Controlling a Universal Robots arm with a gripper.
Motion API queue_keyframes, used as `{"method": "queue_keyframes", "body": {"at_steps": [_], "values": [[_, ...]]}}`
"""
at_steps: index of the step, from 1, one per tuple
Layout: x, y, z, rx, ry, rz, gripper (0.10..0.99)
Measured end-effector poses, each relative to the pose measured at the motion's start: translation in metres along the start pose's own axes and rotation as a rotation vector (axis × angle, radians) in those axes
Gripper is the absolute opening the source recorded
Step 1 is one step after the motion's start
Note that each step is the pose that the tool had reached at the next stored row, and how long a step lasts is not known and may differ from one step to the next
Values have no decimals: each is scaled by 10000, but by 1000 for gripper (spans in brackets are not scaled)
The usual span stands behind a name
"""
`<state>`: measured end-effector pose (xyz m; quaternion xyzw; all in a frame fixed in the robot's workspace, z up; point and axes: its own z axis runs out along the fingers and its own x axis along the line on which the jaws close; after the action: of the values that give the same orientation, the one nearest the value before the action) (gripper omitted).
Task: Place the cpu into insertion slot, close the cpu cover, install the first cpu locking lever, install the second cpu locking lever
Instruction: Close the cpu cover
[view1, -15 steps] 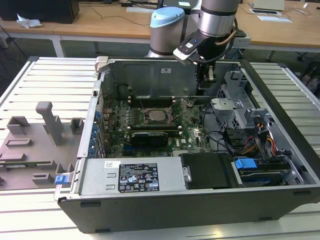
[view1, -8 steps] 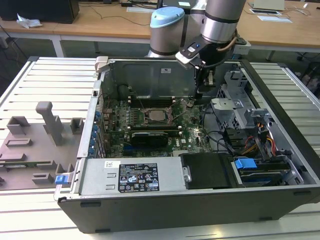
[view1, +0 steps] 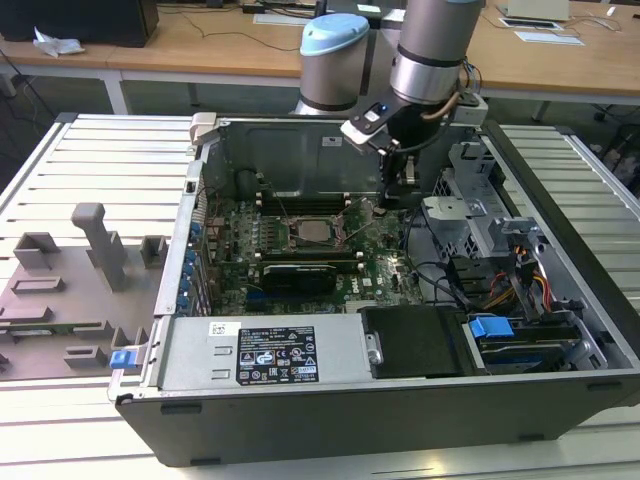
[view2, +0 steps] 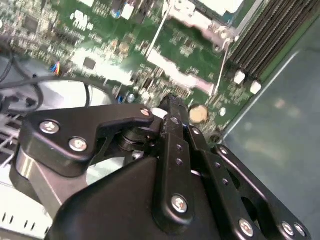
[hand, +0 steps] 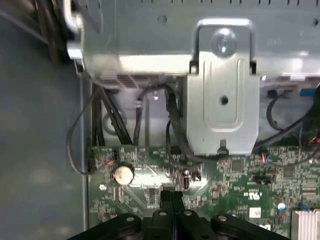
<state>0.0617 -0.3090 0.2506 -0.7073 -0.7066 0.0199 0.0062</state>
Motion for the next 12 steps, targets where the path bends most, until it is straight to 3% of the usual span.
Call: {"method": "queue_keyframes", "body": {"at_steps": [2,12], "values": [[1,-118,41,2,0,3,106],[0,-508,60,-1,85,0,106]]}}
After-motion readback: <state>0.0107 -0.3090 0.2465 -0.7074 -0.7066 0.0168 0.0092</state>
